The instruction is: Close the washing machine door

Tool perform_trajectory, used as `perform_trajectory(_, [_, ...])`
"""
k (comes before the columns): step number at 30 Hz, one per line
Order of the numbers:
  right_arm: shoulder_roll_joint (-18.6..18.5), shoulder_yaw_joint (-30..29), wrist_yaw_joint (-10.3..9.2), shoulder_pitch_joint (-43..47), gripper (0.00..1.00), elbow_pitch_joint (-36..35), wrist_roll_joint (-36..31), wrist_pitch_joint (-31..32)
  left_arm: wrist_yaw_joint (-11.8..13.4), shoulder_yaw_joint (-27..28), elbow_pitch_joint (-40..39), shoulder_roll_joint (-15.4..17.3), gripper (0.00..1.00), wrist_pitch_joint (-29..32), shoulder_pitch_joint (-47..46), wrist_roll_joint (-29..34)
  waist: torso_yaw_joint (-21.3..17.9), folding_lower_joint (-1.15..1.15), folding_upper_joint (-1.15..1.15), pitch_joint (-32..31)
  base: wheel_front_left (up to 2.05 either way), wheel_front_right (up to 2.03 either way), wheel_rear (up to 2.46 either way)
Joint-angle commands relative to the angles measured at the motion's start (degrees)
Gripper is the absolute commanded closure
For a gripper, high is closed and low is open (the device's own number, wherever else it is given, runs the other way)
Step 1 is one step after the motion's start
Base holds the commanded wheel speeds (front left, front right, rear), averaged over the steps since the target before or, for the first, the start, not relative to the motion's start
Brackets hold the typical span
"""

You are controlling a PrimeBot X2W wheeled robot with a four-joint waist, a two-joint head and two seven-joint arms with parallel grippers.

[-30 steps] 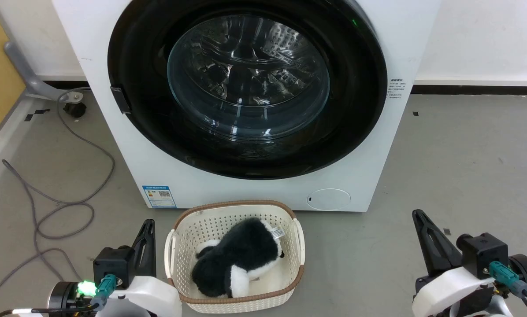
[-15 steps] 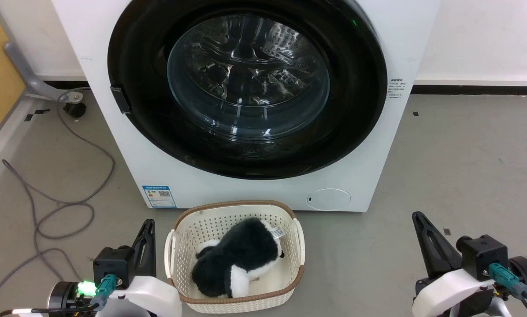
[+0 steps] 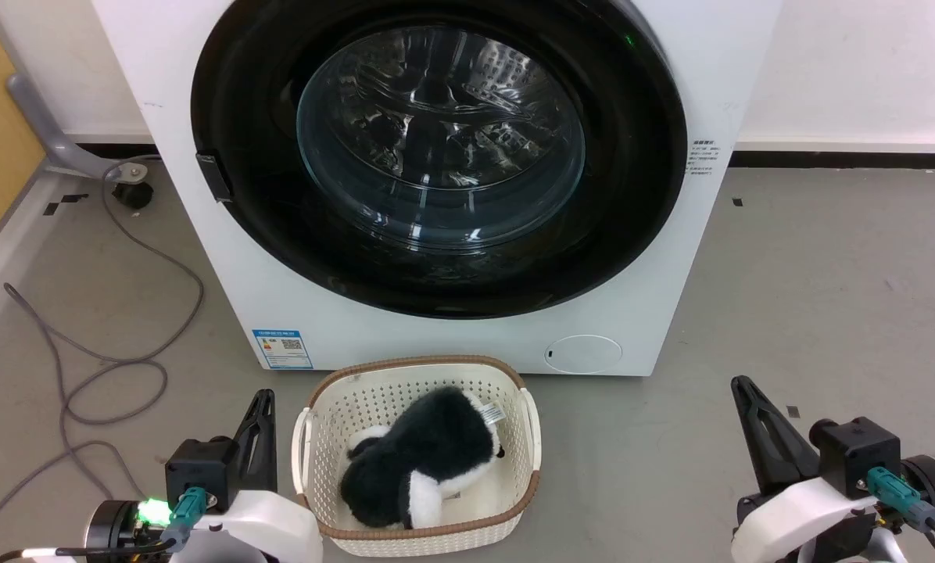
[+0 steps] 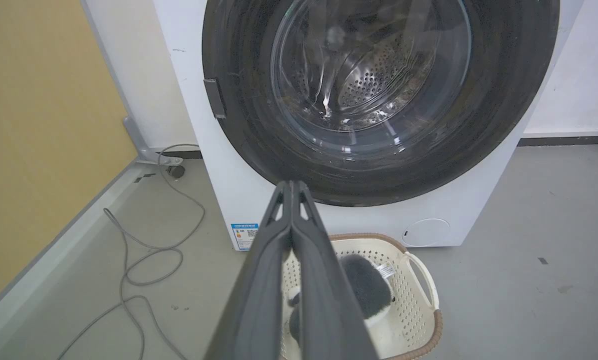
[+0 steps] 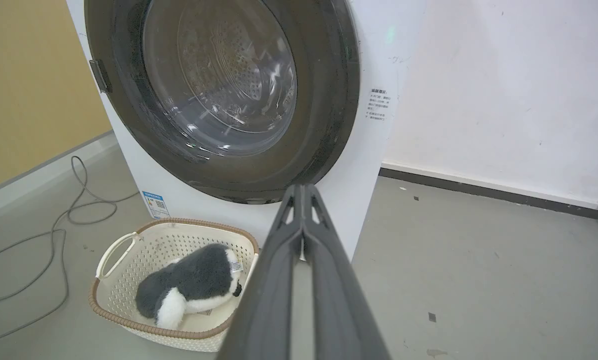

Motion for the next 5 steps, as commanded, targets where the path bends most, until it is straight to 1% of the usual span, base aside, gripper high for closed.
perform_trajectory(1, [0.3,0.0,-0.05,0.5,1.0,-0.3,-0.4,0.0,-0.2,0.0,0.0,0.0,1.0,0.0,-0.9,0.2,0.0,0.0,0.0,0.0,0.0,0.0,0.0])
perform_trajectory(5, [0.3,0.0,-0.05,0.5,1.0,-0.3,-0.4,0.0,-0.2,0.0,0.0,0.0,1.0,0.0,-0.9,0.2,0.0,0.0,0.0,0.0,0.0,0.0,0.0])
